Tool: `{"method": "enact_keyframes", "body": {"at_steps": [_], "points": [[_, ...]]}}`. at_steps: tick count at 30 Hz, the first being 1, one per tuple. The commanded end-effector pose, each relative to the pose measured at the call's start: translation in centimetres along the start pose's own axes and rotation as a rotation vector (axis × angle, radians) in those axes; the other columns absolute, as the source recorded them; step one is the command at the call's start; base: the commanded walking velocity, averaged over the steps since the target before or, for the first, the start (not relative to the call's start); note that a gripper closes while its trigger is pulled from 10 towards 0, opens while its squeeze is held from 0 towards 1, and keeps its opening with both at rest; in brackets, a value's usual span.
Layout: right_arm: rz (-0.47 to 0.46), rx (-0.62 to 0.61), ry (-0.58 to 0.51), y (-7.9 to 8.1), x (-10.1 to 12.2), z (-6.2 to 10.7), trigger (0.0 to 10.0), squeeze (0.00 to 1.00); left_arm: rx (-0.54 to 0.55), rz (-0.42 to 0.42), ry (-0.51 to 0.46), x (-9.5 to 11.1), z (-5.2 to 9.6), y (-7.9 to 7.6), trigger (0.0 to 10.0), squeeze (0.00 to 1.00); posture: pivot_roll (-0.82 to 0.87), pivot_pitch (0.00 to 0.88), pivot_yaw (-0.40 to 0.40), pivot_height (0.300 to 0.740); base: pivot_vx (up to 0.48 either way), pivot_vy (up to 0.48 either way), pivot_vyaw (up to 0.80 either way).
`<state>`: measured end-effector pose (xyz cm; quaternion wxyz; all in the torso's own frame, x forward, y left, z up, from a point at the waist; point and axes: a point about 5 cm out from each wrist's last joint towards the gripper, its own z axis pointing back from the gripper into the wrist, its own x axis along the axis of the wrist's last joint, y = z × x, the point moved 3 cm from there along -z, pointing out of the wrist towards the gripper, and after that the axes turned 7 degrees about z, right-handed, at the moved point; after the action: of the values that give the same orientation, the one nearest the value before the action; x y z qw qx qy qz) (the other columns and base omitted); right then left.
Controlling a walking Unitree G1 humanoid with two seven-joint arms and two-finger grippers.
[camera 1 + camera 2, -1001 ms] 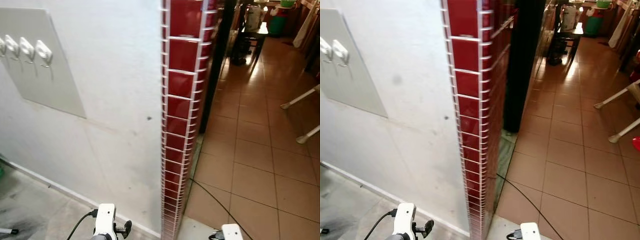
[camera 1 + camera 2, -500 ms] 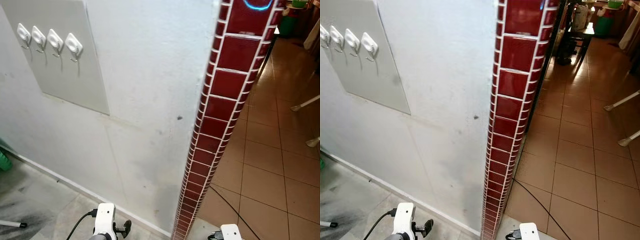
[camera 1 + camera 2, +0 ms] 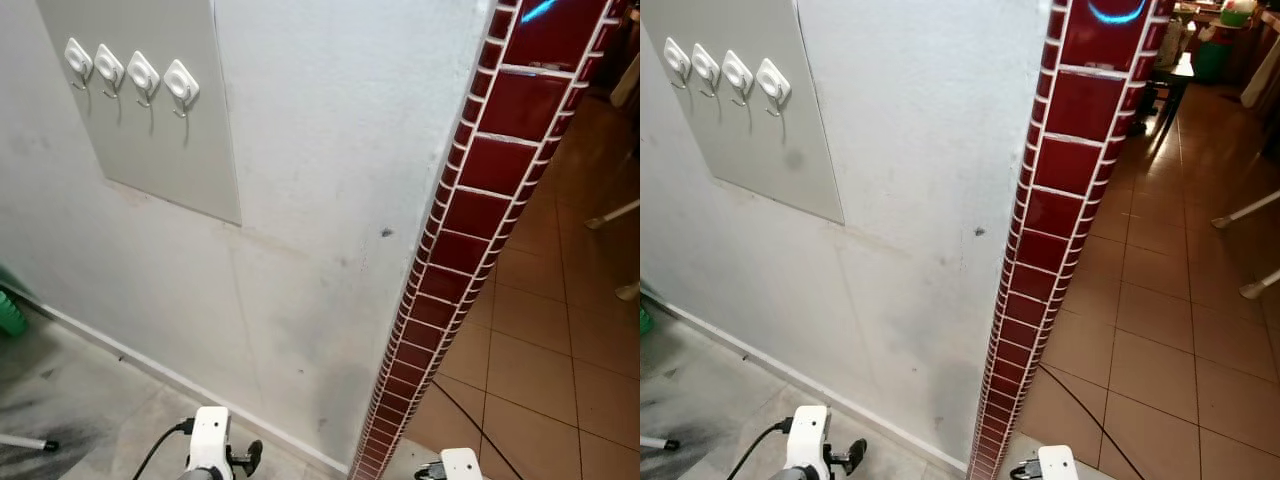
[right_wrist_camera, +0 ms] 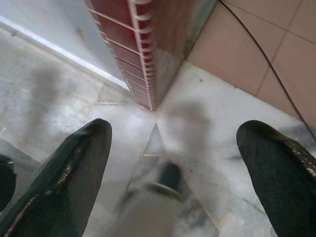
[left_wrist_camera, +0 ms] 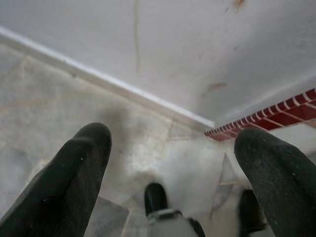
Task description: Hang keys on a hook
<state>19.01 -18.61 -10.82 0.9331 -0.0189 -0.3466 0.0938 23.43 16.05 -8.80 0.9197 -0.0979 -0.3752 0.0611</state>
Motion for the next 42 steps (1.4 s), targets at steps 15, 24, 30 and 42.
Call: {"method": "enact_keyframes", "body": {"at_steps": [15, 24, 30, 42], "points": [[-0.013, -0.013, 0.003, -0.39, -0.33, 0.16, 10.0, 0.00, -0.010, 0.004, -0.001, 0.05, -0.09, -0.34, 10.0, 0.00, -0.03, 0.000, 0.030, 0.740, 0.000, 0.466, 0.00], [-0.013, -0.014, 0.003, -0.38, -0.36, 0.17, 10.0, 0.00, -0.009, 0.004, 0.000, 0.05, -0.09, -0.33, 10.0, 0.00, -0.03, 0.000, 0.030, 0.740, 0.000, 0.476, 0.00], [-0.015, -0.015, 0.003, -0.42, -0.39, 0.19, 10.0, 0.00, -0.009, 0.005, -0.001, 0.05, -0.10, -0.38, 10.0, 0.00, -0.03, 0.000, 0.030, 0.740, 0.000, 0.479, 0.00], [-0.004, -0.016, 0.003, -0.42, -0.29, 0.15, 10.0, 0.00, 0.000, -0.017, -0.003, 0.20, -0.13, -0.31, 10.0, 0.00, -0.03, 0.000, 0.031, 0.740, 0.000, 0.169, 0.00]]}}
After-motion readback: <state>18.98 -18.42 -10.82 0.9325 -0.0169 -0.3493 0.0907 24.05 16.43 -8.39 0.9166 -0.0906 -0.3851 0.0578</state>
